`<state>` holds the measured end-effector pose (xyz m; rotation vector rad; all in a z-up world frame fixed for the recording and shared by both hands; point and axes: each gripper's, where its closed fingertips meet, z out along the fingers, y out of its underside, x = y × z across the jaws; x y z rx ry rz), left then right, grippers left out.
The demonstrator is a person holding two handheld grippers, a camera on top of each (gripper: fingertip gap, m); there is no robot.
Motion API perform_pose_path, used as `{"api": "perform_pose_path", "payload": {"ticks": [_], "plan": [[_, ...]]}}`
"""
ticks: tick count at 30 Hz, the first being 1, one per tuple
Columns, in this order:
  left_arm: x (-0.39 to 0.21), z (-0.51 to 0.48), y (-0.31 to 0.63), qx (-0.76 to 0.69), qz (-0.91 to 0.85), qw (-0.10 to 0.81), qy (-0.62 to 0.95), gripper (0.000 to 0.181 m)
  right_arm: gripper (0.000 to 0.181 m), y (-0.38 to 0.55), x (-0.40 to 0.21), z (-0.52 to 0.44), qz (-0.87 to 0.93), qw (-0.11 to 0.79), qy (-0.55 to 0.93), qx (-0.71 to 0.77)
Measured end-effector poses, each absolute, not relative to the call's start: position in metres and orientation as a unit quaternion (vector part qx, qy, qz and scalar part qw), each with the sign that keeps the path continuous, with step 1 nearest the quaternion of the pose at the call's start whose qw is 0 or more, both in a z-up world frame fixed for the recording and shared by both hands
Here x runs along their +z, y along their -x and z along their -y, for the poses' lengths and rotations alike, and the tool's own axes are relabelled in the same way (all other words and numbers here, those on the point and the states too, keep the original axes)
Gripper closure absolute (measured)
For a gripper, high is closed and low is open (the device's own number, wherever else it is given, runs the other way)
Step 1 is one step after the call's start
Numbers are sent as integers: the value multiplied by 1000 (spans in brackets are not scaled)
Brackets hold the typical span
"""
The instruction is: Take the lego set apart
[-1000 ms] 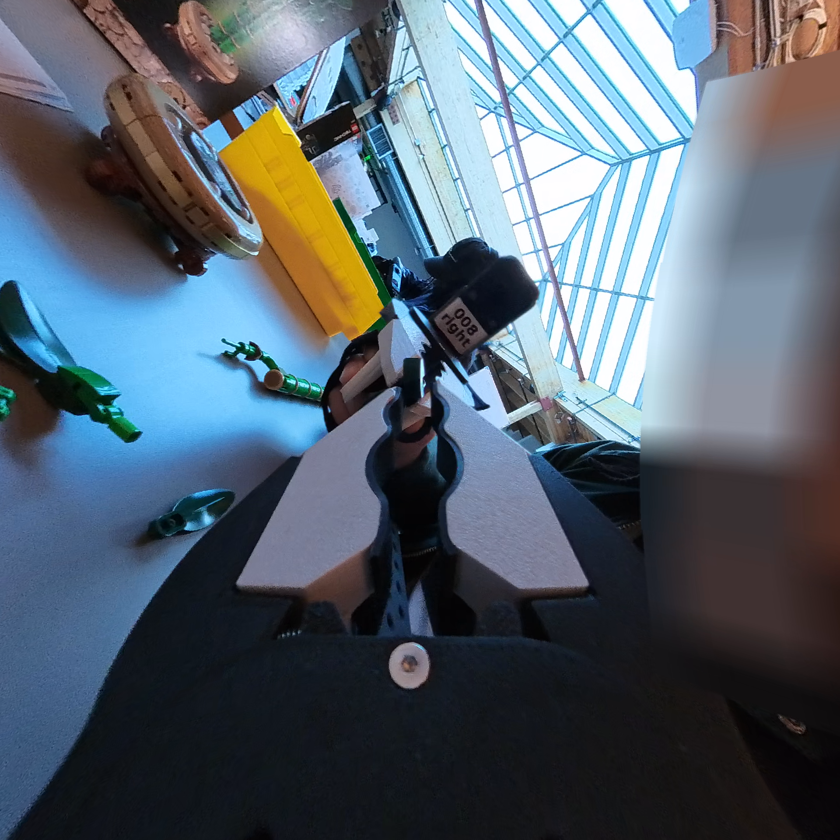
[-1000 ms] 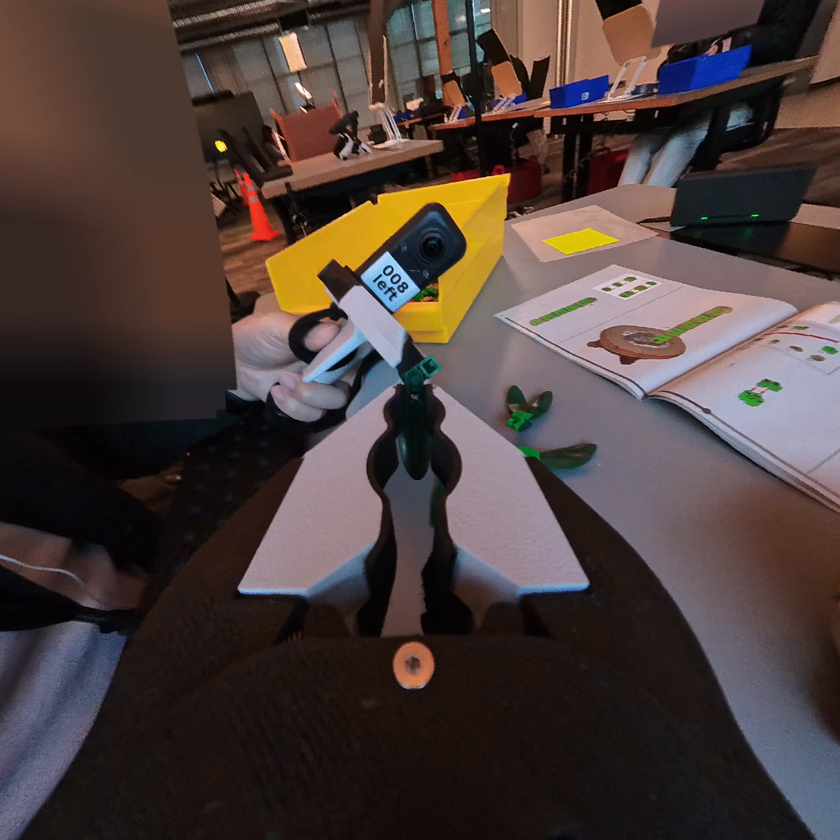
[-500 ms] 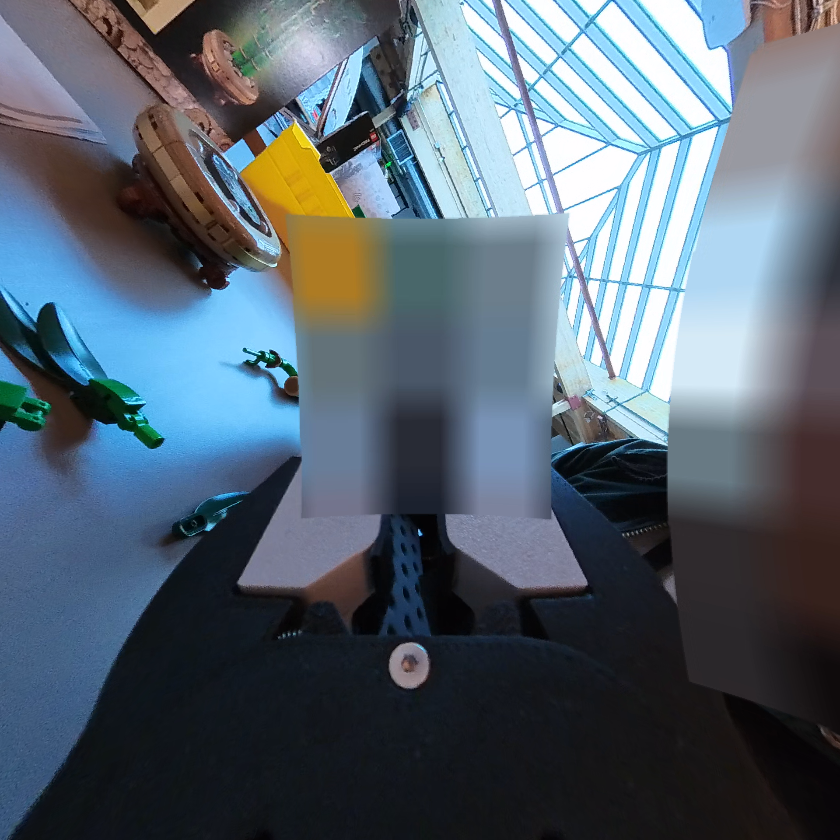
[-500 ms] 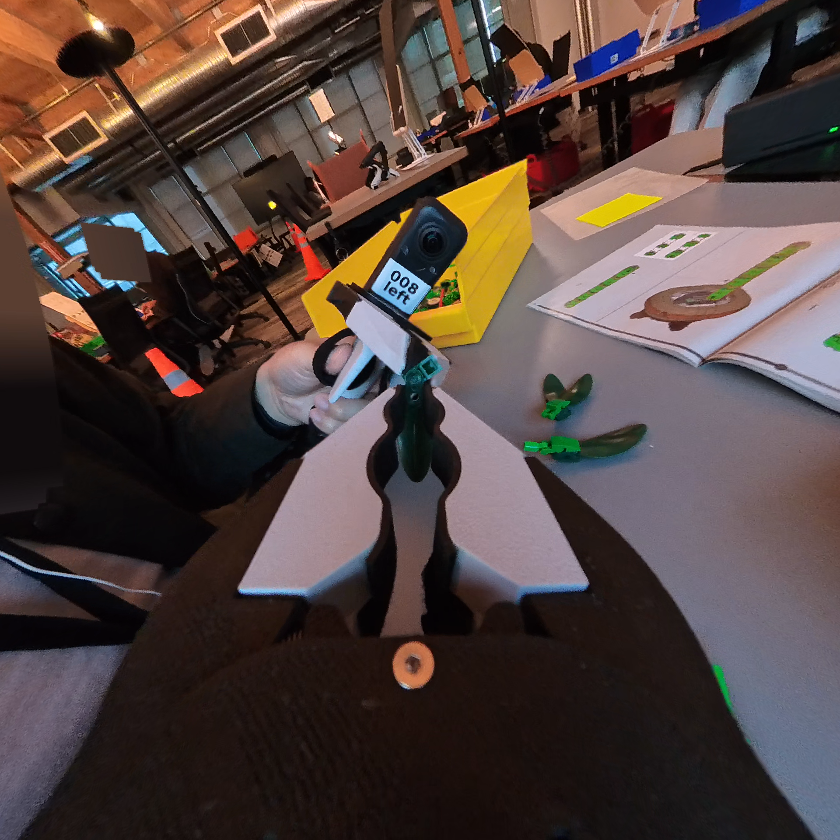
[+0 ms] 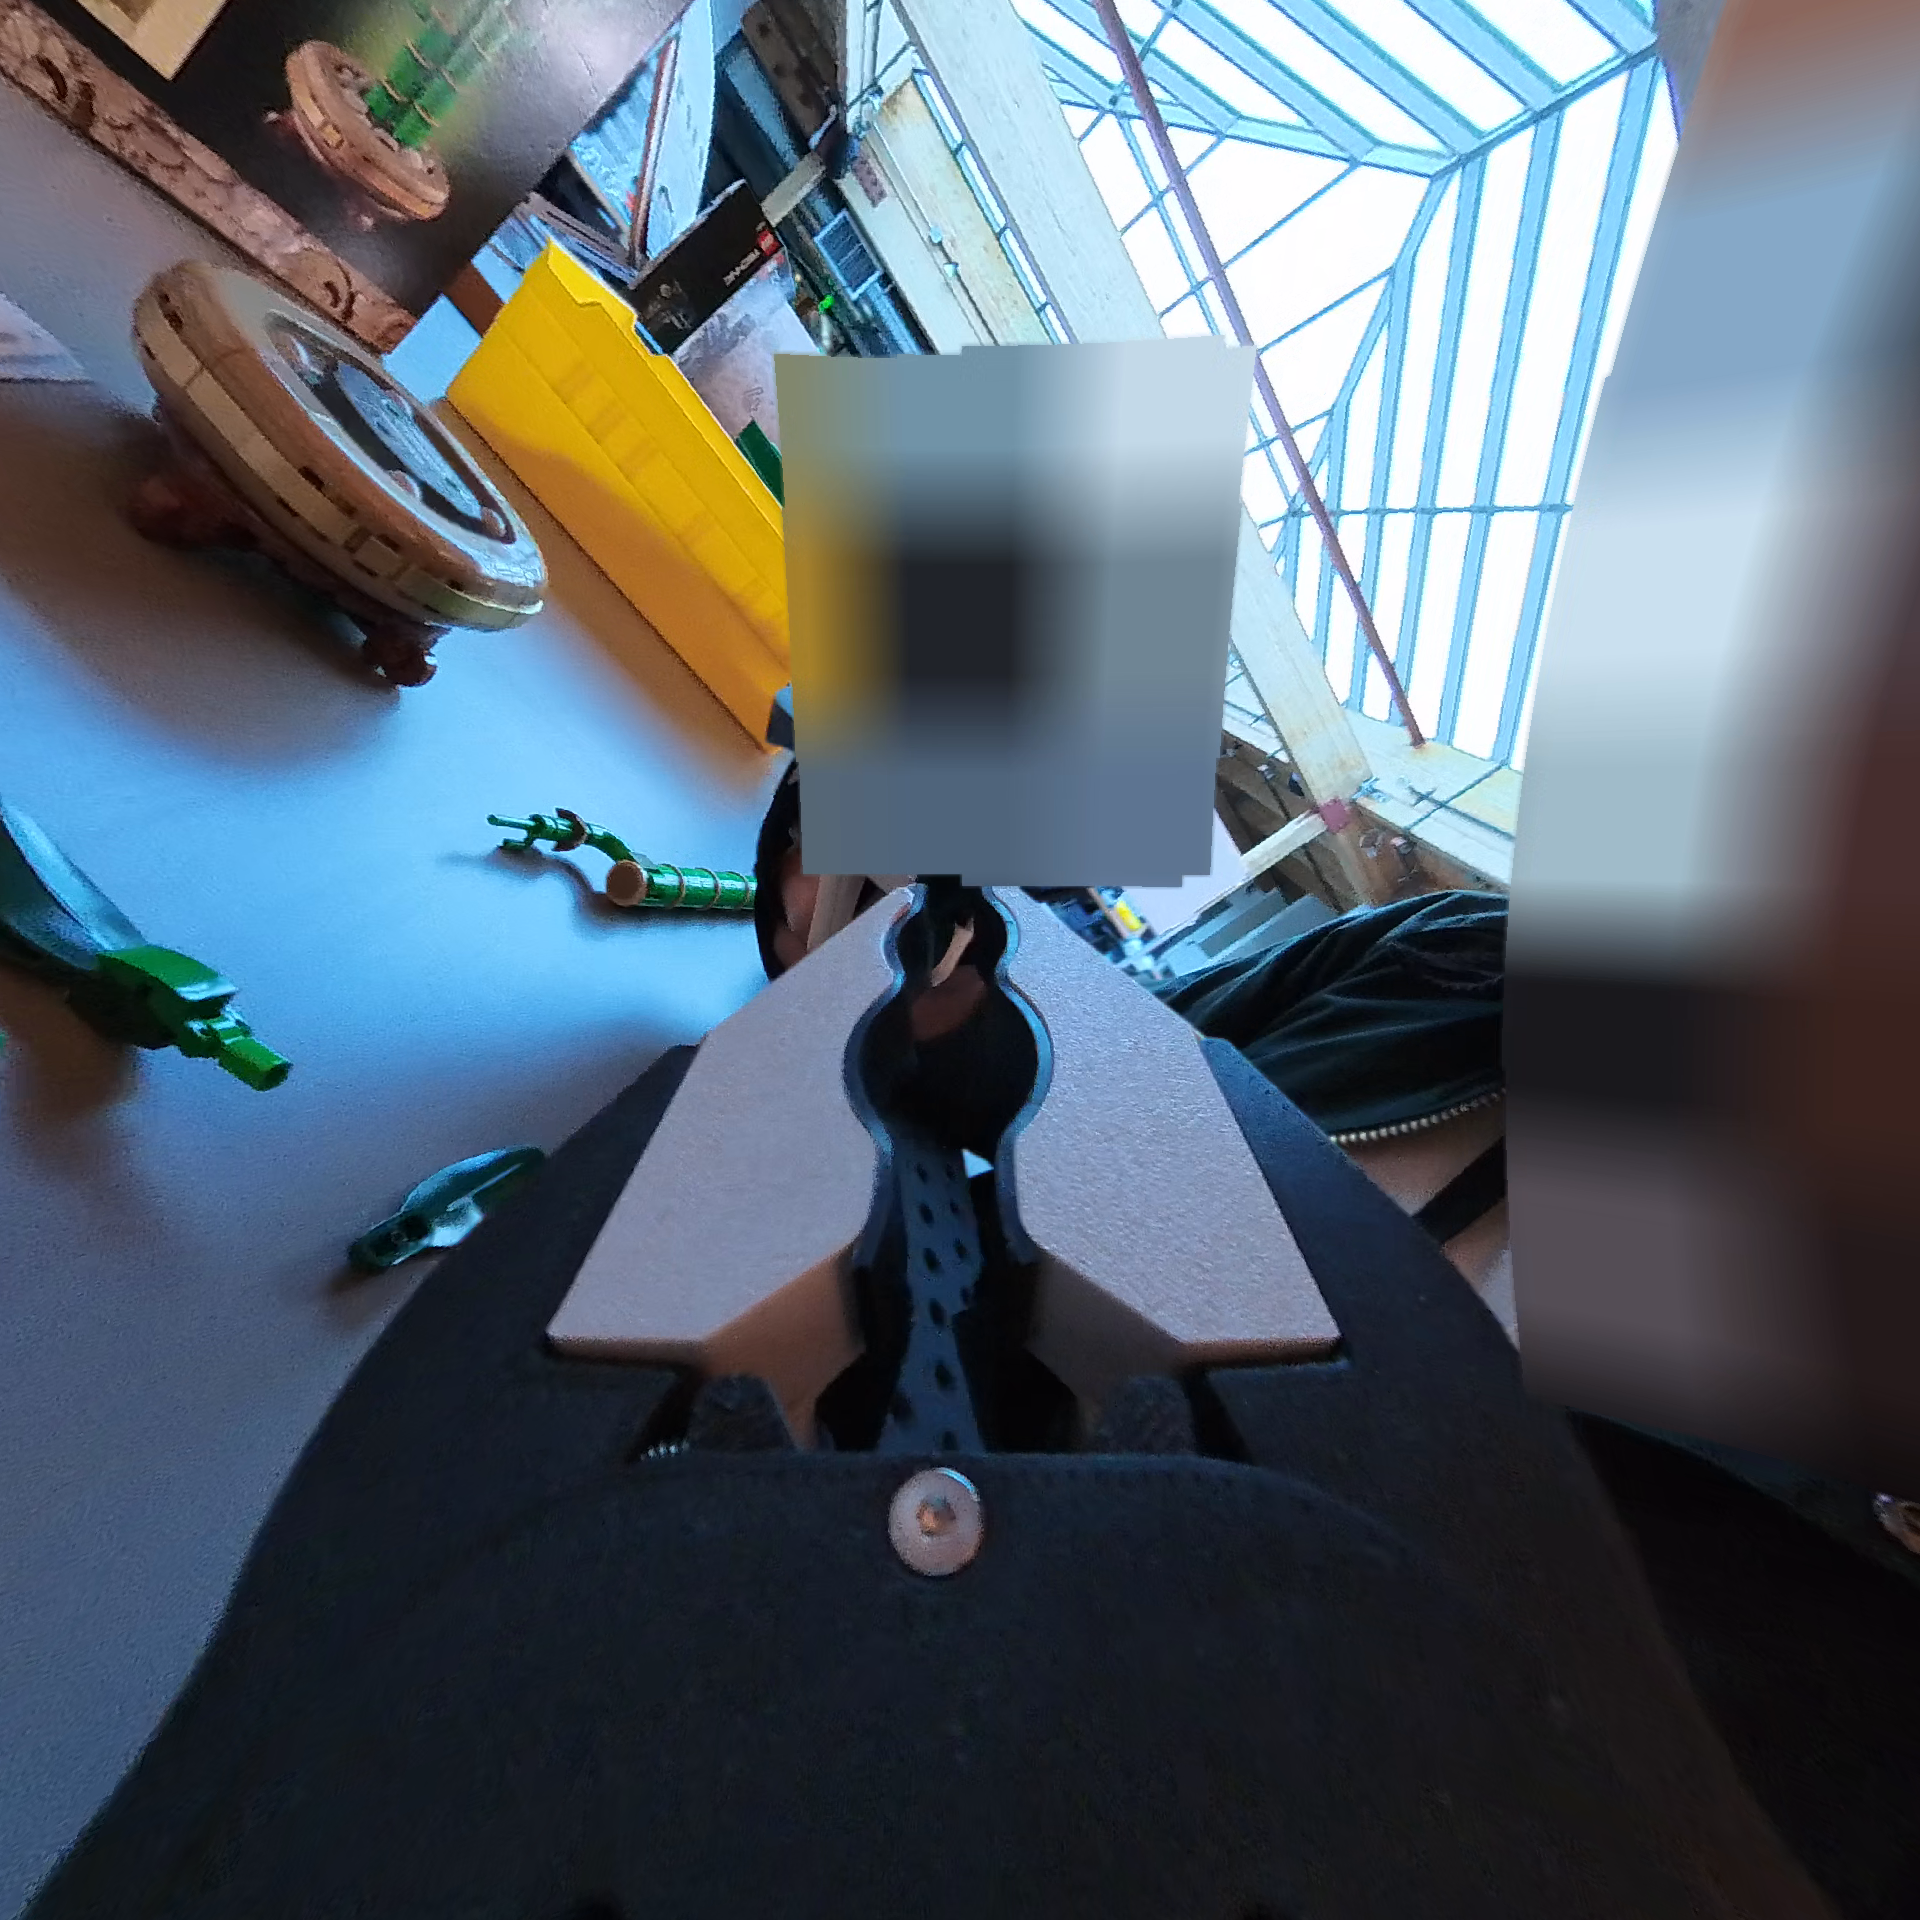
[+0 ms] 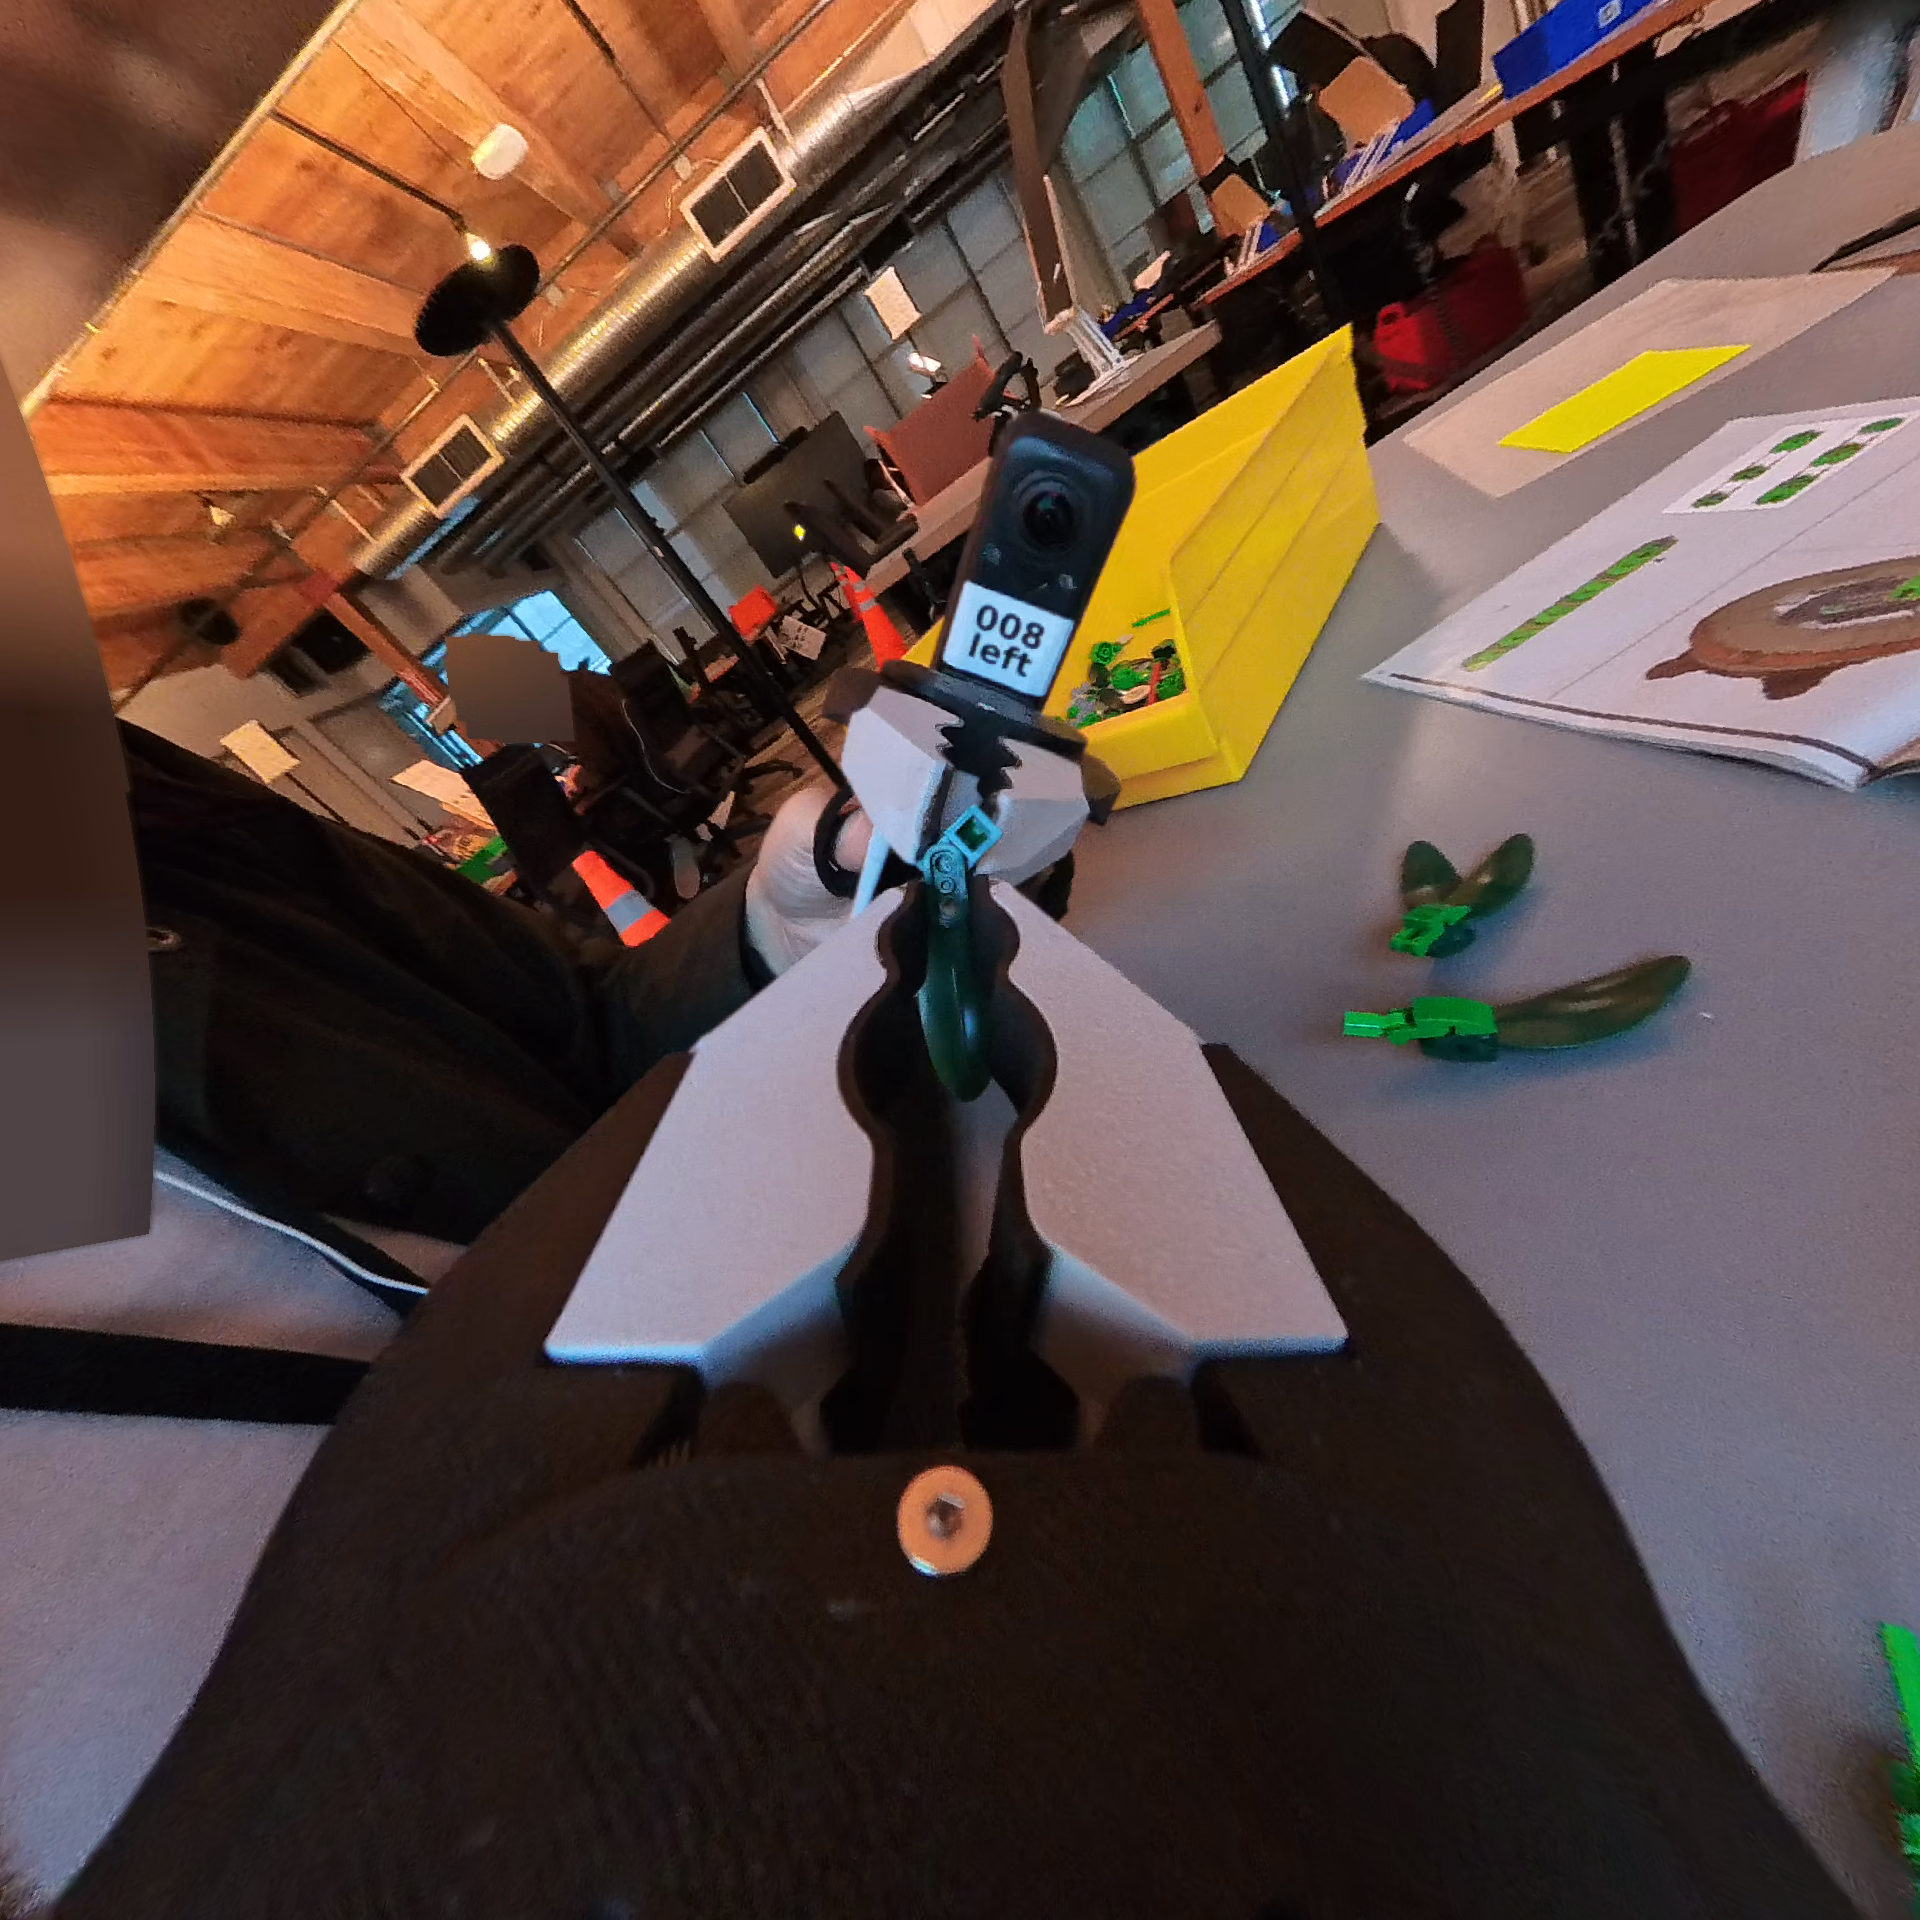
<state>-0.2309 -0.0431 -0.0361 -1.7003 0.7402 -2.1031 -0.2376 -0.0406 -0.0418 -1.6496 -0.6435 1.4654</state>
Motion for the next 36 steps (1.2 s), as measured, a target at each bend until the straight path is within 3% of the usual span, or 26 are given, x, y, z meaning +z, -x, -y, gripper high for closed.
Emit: {"api": "perform_pose_path", "payload": {"ticks": [17, 22, 28, 31, 34, 36], "plan": [[-25, 46, 231, -722, -301, 230, 578, 177, 175, 235, -27, 46, 165, 311, 594, 724], [-20, 36, 235, -727, -275, 253, 576, 177, 175, 241, -38, 44, 222, 370, 638, 638], [-21, 37, 234, -728, -275, 247, 577, 177, 175, 229, -44, 31, 170, 355, 647, 654], [-32, 28, 234, -698, -273, 263, 607, 177, 175, 225, -65, 24, 193, 369, 698, 583], [-56, 26, 229, -644, -295, 258, 657, 176, 174, 228, -107, 28, 244, 322, 768, 497], [-62, 33, 226, -657, -290, 214, 663, 176, 163, 232, -113, 31, 275, 325, 773, 469]]}}
